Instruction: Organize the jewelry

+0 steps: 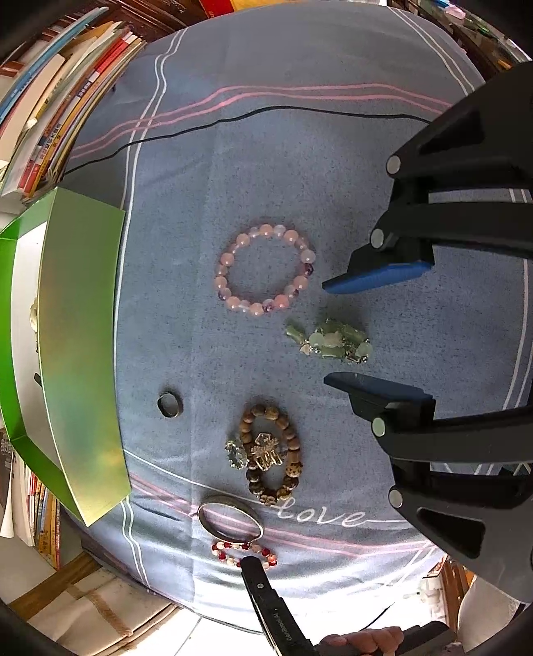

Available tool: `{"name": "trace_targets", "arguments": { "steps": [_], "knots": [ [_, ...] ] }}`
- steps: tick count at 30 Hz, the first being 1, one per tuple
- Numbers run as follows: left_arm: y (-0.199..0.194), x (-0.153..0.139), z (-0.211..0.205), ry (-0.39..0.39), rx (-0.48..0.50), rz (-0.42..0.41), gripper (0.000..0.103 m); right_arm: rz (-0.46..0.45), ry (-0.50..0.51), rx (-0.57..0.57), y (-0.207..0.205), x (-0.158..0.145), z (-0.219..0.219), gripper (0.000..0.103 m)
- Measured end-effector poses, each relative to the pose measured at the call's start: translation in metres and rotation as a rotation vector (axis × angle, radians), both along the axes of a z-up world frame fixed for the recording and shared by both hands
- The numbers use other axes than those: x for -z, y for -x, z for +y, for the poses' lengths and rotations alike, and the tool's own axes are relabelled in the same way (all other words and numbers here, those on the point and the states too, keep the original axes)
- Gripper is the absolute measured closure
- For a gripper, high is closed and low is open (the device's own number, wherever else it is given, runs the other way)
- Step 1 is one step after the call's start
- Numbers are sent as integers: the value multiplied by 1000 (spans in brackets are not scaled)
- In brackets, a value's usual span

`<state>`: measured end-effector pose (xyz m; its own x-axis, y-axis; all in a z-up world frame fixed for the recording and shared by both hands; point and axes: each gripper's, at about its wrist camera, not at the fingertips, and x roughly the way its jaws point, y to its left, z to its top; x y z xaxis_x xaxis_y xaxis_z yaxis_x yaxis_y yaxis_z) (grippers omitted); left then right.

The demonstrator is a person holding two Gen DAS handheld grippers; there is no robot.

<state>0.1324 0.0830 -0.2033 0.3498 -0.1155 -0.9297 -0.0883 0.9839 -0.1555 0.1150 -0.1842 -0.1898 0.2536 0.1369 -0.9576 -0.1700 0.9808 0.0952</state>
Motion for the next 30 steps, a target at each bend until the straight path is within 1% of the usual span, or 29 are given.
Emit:
{"name": "trace_targets", "arguments": {
  "steps": [2, 3, 4, 5, 6, 7, 8, 9, 11, 13, 20, 23, 26, 30],
  "knots": [
    [-1, 0, -1, -9, 6, -2, 76, 1, -1, -2, 0, 3, 3, 63],
    [-1, 0, -1, -12, 6, -3, 77, 1, -2, -3, -1, 6, 7, 66],
    [-2, 0, -2, -15, 6, -3, 80, 1, -4, -6, -1, 7, 8, 75],
    [-2, 0, -3, -24, 2, -3, 82, 0, -8, -9, -1, 9, 10, 81],
    [-2, 0, -3, -30, -1, -3, 87, -6, -18, -13, -1, 9, 11, 89],
    [-2, 0, -1, -29, -6, -1, 93, -13, -28, -18, -1, 9, 11, 90],
    [-2, 1, 1, -19, -10, 2, 94, -23, -36, -23, -1, 7, 11, 93],
    [-2, 0, 2, -4, -16, 3, 94, -28, -39, -25, 0, 7, 12, 93],
    [1, -2, 4, -2, -21, -4, 94, -36, -46, -24, 1, 4, 13, 93],
    [2, -8, 4, 11, -15, -26, 95, -45, -51, -16, 0, 0, 11, 93],
    [4, -40, -4, 20, 13, -106, 95, -91, -63, 5, -5, -21, 4, 93],
    [6, -56, -9, 28, 25, -138, 95, -104, -66, 9, -5, -28, 4, 93],
    [7, -77, -16, 26, 45, -180, 95, -131, -77, 17, -8, -42, 1, 93],
    [6, -106, -25, 26, 74, -234, 95, -190, -98, 23, -16, -68, -4, 93]
  ]
}}
